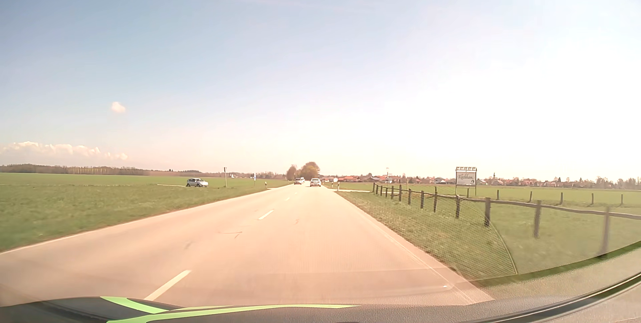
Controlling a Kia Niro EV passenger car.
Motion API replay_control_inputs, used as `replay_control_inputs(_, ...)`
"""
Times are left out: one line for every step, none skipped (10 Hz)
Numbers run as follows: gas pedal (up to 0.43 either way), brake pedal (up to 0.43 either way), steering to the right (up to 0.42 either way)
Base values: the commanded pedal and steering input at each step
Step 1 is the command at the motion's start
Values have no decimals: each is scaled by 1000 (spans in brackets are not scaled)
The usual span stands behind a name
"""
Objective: Follow the waypoints while adhering to traffic rules and regulations
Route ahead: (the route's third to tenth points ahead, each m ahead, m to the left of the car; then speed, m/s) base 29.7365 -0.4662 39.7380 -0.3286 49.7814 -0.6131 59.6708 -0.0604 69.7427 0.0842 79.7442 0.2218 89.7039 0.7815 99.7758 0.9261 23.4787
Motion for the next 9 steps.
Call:
replay_control_inputs(248,0,1)
replay_control_inputs(248,0,0)
replay_control_inputs(240,0,0)
replay_control_inputs(240,0,0)
replay_control_inputs(240,0,0)
replay_control_inputs(240,0,0)
replay_control_inputs(228,0,0)
replay_control_inputs(228,0,0)
replay_control_inputs(228,0,0)
